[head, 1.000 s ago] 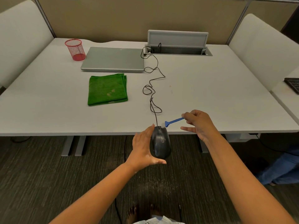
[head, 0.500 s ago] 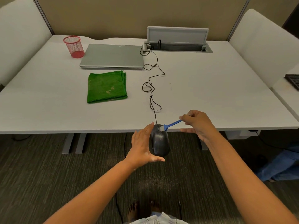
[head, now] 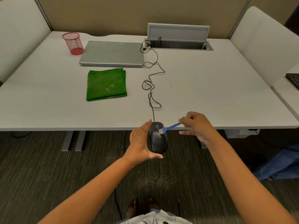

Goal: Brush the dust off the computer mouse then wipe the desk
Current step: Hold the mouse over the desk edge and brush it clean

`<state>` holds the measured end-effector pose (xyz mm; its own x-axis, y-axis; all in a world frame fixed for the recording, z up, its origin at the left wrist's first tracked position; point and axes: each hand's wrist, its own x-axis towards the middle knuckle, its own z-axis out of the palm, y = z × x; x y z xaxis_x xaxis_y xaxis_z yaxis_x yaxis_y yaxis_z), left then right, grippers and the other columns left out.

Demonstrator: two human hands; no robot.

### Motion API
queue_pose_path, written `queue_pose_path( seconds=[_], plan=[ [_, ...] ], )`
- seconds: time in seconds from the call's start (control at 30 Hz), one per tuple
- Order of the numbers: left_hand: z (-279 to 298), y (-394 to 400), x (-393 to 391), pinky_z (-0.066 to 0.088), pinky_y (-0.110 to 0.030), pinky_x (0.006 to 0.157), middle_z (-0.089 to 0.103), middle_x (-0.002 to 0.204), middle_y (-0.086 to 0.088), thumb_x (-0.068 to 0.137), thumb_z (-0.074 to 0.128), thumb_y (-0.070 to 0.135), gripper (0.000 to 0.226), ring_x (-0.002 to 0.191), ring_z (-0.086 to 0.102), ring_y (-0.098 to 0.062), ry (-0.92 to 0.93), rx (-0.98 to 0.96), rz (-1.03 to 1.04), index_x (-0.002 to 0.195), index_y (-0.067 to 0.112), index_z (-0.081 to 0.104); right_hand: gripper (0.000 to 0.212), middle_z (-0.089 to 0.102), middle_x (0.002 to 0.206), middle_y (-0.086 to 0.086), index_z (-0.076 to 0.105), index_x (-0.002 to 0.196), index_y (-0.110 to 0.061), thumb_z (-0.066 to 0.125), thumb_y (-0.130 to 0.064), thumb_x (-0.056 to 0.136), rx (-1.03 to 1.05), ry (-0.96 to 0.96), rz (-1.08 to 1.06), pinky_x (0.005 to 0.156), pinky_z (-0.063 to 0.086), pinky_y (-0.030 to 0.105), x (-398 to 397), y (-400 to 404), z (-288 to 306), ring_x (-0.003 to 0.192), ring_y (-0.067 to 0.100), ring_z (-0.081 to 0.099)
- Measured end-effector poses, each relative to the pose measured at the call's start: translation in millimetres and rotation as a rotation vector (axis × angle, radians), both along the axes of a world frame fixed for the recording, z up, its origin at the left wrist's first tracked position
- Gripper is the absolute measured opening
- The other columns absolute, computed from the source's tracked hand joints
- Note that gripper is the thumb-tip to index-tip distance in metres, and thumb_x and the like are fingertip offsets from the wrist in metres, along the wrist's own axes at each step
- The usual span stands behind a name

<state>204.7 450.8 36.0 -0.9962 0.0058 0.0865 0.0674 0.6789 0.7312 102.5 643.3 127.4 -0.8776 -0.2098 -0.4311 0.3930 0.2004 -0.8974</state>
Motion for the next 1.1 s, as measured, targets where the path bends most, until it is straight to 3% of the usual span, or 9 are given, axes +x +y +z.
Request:
queue_pose_path(
  seconds=[0.37, 0.57, 0.73, 1.1],
  plan=[
    [0, 5, 0, 0.010, -0.050, 0.113, 0.019, 0.150, 0.003, 0.045, 0.075, 0.070, 0.124, 0.133, 0.015, -0.013, -0.024, -0.003, -0.025, 0.130, 0.057, -0.015, 0.024, 0.049, 0.065, 0.003, 0.051, 0.062, -0.011, 0.071, -0.010, 0.077, 0.039, 0.139, -0.015, 0.053, 0.057, 0.027, -5, -22, 12, 0.064, 0.011, 0.053],
    [1, 5, 0, 0.004, -0.045, 0.112, 0.015, 0.151, 0.004, 0.046, 0.076, 0.068, 0.126, 0.120, 0.002, 0.012, -0.030, -0.010, -0.035, 0.127, 0.060, -0.019, 0.031, 0.042, 0.061, 0.003, 0.047, 0.056, -0.012, 0.068, -0.002, 0.076, 0.016, 0.126, -0.007, 0.049, 0.054, 0.024, -7, -21, 13, 0.059, 0.010, 0.049],
    [1, 7, 1, 0.002, -0.042, 0.112, 0.017, 0.151, 0.002, 0.045, 0.073, 0.072, 0.125, 0.131, 0.011, -0.005, -0.031, 0.001, -0.037, 0.129, 0.058, -0.018, 0.026, 0.048, 0.066, 0.005, 0.050, 0.060, -0.011, 0.068, -0.007, 0.079, 0.021, 0.127, -0.132, 0.050, 0.057, 0.027, -12, -19, 11, 0.065, 0.012, 0.050],
    [5, 7, 3, 0.008, -0.050, 0.113, 0.020, 0.149, -0.001, 0.048, 0.077, 0.066, 0.124, 0.134, 0.015, -0.015, -0.030, -0.017, -0.050, 0.131, 0.055, -0.015, 0.024, 0.048, 0.069, 0.006, 0.051, 0.062, -0.010, 0.068, -0.008, 0.078, 0.054, 0.118, -0.121, 0.050, 0.057, 0.027, -15, -20, 11, 0.067, 0.013, 0.051]
  ],
)
